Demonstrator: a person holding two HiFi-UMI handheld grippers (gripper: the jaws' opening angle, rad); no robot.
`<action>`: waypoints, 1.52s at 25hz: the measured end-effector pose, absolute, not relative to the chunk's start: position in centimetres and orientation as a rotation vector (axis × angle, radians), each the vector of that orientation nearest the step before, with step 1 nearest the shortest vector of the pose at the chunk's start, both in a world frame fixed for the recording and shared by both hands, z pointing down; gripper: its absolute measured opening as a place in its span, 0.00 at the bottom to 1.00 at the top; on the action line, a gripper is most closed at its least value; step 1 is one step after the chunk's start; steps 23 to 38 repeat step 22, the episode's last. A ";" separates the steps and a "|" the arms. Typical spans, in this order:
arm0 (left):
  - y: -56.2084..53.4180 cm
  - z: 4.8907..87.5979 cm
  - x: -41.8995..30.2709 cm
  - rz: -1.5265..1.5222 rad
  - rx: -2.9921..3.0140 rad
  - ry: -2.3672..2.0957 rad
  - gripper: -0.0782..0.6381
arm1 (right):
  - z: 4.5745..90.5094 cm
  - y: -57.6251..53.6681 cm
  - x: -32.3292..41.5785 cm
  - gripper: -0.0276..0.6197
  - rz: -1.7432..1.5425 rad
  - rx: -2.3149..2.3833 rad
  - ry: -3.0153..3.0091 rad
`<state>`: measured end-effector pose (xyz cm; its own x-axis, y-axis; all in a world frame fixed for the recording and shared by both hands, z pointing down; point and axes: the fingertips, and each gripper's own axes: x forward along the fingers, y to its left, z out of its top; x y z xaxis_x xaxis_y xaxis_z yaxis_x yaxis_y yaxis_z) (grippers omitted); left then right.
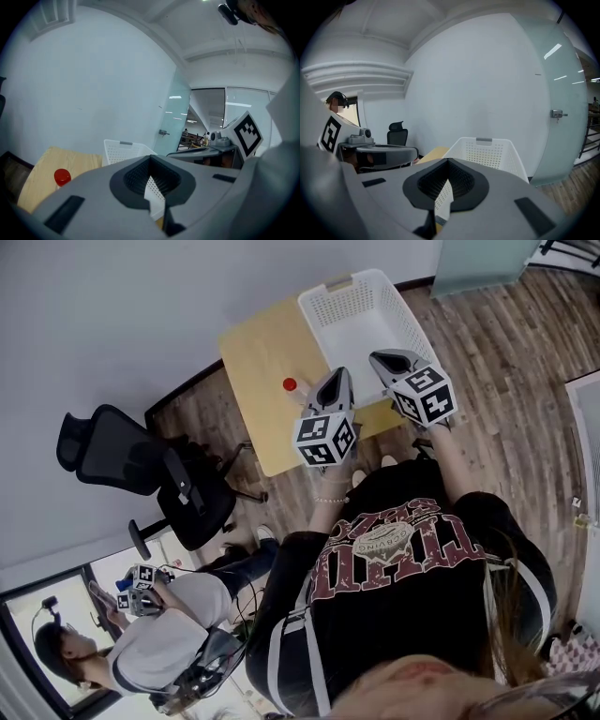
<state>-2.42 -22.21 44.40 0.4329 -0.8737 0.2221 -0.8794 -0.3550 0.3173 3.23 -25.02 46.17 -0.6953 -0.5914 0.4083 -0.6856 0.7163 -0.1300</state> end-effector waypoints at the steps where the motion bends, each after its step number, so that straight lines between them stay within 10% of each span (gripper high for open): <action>1: -22.2 44.3 -2.5 0.018 2.303 -1.489 0.17 | 46.1 -25.0 3.1 0.07 0.391 0.996 -2.584; 38: -22.4 44.2 -3.2 0.027 2.289 -1.502 0.17 | 46.3 -25.1 2.6 0.07 0.387 0.955 -2.571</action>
